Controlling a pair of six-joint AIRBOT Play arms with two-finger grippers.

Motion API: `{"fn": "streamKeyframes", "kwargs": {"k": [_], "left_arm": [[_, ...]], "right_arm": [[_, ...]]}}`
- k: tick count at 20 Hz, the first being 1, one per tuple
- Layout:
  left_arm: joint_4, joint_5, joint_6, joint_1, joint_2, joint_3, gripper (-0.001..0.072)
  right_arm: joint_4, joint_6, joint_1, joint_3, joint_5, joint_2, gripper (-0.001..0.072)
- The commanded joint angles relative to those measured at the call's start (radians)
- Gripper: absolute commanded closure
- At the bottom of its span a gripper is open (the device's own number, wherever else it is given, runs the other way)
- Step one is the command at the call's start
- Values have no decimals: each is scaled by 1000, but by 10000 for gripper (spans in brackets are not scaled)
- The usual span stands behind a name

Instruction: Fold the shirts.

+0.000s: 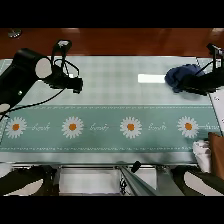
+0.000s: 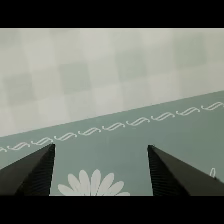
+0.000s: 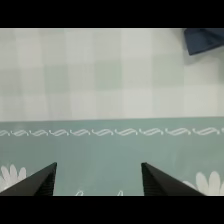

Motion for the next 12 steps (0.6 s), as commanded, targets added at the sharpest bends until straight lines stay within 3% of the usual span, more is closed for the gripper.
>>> {"fn": "streamKeyframes", "kwargs": {"k": [1, 5, 6, 8, 12], "left_arm": [[0, 60, 0, 0, -11, 0, 0], [4, 129, 2, 4, -35, 0, 0], [5, 163, 2, 7, -40, 0, 0], [5, 212, 48, 18, -43, 0, 0], [5, 233, 68, 34, -43, 0, 0]], "right_arm": [[3, 3, 0, 1, -152, 0, 106], [-33, -1, 0, 1, -462, 0, 112], [-105, 31, -2, 1, -573, -1, 112], [-245, 197, -41, 9, -694, -31, 112], [-244, 225, -195, 130, -585, -219, 103]]}}
